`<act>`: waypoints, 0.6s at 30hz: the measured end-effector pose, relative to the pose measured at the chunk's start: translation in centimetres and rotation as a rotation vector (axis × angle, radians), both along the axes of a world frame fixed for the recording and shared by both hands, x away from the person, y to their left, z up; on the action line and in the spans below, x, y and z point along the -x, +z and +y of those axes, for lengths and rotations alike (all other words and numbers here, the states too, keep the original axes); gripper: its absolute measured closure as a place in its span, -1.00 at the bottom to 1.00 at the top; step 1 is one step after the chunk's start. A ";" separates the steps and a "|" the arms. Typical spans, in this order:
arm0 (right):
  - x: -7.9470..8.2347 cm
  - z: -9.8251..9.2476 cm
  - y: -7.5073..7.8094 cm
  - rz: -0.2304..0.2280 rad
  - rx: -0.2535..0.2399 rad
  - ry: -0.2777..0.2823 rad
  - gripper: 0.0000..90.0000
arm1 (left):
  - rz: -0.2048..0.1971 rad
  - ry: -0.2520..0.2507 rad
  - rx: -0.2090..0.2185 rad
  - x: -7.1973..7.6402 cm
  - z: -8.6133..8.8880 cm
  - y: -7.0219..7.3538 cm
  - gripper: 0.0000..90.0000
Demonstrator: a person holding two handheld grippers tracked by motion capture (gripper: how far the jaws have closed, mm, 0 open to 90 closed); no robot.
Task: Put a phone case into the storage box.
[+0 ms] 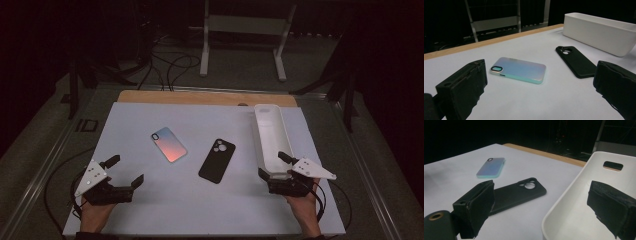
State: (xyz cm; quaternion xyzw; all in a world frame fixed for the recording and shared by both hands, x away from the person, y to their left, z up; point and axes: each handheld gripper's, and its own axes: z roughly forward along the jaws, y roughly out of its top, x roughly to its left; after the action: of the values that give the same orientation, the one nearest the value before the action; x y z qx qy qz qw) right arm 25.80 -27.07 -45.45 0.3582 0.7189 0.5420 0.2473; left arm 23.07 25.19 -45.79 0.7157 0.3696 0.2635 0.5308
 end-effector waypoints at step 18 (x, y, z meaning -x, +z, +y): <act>-0.6 1.1 1.1 0.037 0.027 0.020 -0.83 | -0.007 0.016 -0.019 0.0 -0.3 -0.1 -1.00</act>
State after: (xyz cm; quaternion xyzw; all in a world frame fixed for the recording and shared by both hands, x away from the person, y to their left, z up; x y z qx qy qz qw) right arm 26.35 -25.92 -44.31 0.3575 0.7343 0.5279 0.2332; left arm 23.04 24.88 -45.84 0.7169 0.3710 0.2735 0.5231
